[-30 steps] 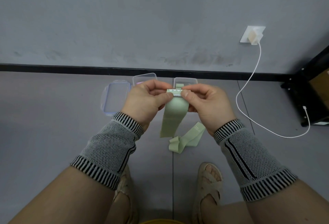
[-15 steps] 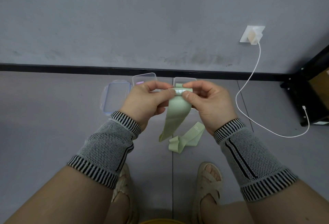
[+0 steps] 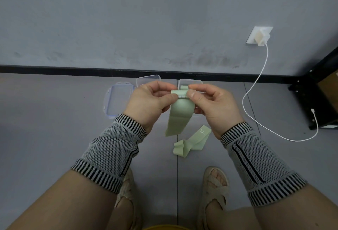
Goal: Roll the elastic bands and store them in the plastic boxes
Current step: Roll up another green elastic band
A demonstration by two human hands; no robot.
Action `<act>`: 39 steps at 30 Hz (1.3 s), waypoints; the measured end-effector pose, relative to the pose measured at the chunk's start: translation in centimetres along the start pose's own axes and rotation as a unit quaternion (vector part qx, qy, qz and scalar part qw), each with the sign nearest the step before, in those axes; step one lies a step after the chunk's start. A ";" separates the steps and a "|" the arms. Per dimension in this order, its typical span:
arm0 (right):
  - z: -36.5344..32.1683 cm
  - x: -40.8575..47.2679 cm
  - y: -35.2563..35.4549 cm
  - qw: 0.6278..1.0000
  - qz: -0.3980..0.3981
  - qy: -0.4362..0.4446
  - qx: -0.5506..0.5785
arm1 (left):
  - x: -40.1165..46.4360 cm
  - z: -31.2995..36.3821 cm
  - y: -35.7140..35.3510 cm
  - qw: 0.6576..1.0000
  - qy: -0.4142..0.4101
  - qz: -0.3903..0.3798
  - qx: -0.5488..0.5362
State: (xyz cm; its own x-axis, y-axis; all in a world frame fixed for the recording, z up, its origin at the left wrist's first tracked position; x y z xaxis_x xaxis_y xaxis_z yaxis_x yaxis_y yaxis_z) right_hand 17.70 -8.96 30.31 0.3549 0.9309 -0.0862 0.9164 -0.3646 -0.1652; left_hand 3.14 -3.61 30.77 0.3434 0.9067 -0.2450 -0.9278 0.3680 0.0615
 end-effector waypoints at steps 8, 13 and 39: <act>-0.6 0.0 0.2 1.000 -0.002 0.027 0.008 | 0.0 -0.6 -0.5 0.999 0.033 -0.010 -0.003; -0.8 0.0 0.0 0.999 -0.016 0.040 0.011 | -0.2 -0.8 -0.5 0.998 0.049 -0.025 0.043; -0.7 0.0 0.1 0.999 -0.008 0.029 0.020 | -0.1 -0.2 -0.6 0.997 0.010 -0.030 0.075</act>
State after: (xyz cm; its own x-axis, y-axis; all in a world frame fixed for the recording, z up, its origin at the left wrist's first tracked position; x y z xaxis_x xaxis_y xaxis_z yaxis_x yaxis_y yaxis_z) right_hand 17.95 -8.96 31.02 0.3507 0.9361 -0.0267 0.9147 -0.3485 -0.2045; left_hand 3.59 -3.93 30.54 0.3930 0.8783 -0.2723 -0.8731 0.4493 0.1891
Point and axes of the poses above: each hand's wrist, its own x-axis towards the middle knuckle, its own y-axis out of the back of the hand, z = x × y, the point moved 10 cm from there along x, towards the middle knuckle, and after that the axes turned 11 degrees about x, right-handed, at the moved point
